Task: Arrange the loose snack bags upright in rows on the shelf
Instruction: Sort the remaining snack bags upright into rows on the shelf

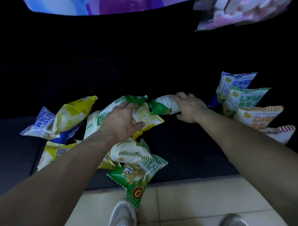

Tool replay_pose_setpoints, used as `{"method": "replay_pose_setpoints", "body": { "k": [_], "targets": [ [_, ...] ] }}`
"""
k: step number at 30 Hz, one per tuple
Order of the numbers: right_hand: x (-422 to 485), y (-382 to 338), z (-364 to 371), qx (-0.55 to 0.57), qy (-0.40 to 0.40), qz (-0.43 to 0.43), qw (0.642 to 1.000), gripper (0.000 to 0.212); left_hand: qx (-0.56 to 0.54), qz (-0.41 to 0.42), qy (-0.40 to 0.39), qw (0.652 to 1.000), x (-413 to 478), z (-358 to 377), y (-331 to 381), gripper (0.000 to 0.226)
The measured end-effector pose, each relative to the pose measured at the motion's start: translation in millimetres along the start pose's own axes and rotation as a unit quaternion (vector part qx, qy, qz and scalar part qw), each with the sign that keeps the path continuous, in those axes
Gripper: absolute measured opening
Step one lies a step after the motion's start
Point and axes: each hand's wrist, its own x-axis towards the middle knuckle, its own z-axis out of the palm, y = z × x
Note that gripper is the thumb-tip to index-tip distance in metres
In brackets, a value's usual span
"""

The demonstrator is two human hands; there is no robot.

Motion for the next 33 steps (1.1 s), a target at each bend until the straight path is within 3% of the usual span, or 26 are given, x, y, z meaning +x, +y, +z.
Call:
{"method": "replay_pose_setpoints", "body": {
  "k": [4,11,18,23,26,33],
  "targets": [
    [17.6,1.9,24.4,0.013,0.001,-0.004,1.0,0.097,-0.029,-0.006,0.062,0.998,12.4,2.6,2.4,0.068],
    [-3.8,22.5,30.3,0.051,0.061,0.021,0.997,0.07,-0.012,-0.007,0.057,0.998,12.0,7.9,11.5,0.065],
    [-55.0,46.9,24.1,0.15,-0.022,0.054,0.987,0.046,-0.016,0.015,0.072,0.997,9.9,8.3,34.1,0.06],
    [-59.3,35.8,32.0,0.136,0.001,0.084,0.987,0.049,-0.013,0.036,0.066,0.997,9.0,15.6,54.7,0.058],
    [-58.8,31.7,37.2,0.142,-0.008,0.089,0.986,0.066,-0.006,0.042,0.062,0.997,9.7,19.2,58.1,0.057],
    [-66.9,39.1,31.1,0.194,0.011,0.087,0.977,0.083,0.003,0.041,0.054,0.998,14.1,21.9,57.8,0.058]
  ]
}}
